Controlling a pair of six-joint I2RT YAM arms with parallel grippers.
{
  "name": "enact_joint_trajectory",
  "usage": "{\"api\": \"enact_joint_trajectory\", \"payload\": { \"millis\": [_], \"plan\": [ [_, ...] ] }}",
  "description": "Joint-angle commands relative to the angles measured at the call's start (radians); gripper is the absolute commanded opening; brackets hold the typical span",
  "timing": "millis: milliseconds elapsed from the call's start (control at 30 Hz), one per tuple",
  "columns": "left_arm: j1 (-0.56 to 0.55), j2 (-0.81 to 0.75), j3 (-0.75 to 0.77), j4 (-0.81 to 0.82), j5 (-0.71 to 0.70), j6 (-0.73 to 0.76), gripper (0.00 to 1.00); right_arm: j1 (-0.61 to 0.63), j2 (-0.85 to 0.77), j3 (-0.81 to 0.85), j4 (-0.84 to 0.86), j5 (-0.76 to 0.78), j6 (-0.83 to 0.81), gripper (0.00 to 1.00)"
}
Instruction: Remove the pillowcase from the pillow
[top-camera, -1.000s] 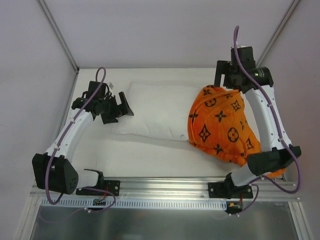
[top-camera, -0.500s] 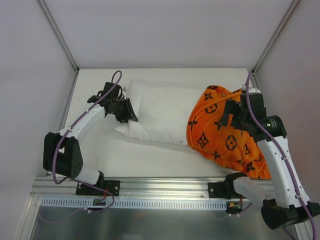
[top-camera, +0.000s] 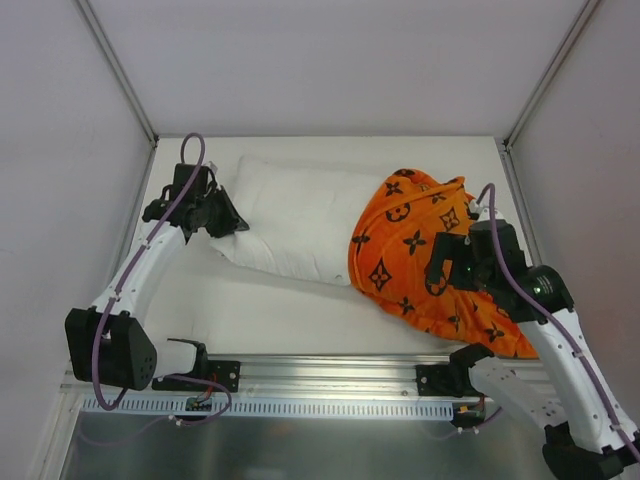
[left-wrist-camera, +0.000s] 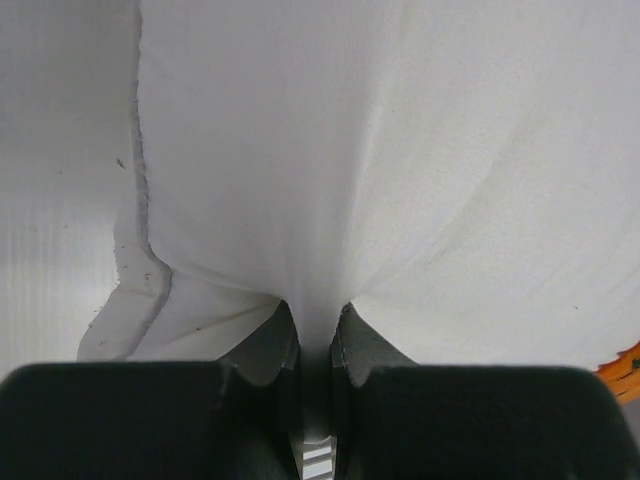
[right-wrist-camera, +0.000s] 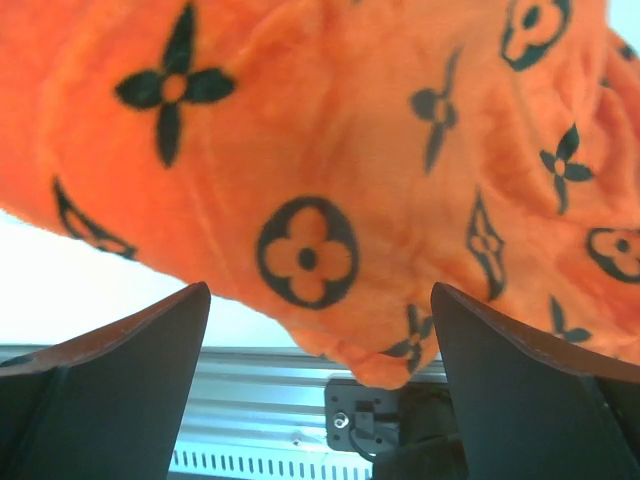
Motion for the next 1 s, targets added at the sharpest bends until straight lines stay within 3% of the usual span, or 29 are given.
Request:
{"api": "enact_joint_trajectory", "payload": {
  "millis": [0, 100, 333, 433, 500, 567, 767, 967],
  "plan": [
    [0.003, -0.027, -0.009, 0.04, -0.001, -0.018, 0.0, 0.153, 0.065, 0.054, 0.087, 0.11, 0.088, 0.96],
    [0.003, -0.036, -0.021, 0.039, 0.005, -0.018, 0.0, 0.298, 0.2, 0.115, 0.083, 0.24, 0.123, 0.96],
    [0.003, -0.053, -0.024, 0.022, -0.019, -0.002, 0.0, 0.349, 0.334, 0.083, 0.187, 0.278, 0.136, 0.99],
    [0.011, -0.047, -0.021, 0.003, -0.045, -0.005, 0.0, 0.326, 0.345, 0.035, 0.184, 0.311, 0.114, 0.56],
    [0.018, -0.051, -0.027, 0.002, -0.048, -0.009, 0.0, 0.283, 0.331, 0.018, 0.143, 0.331, 0.117, 0.12],
    [0.033, -0.064, -0.033, 0.0, -0.05, -0.014, 0.0, 0.229, 0.261, -0.009, 0.115, 0.34, 0.114, 0.01],
    [0.118, -0.053, -0.029, -0.032, -0.073, 0.001, 0.0, 0.032, 0.044, -0.052, 0.077, 0.32, 0.05, 0.01],
    [0.227, -0.074, -0.018, -0.044, -0.027, 0.015, 0.0, -0.129, -0.022, -0.026, 0.0, 0.351, 0.024, 0.01]
  ]
}}
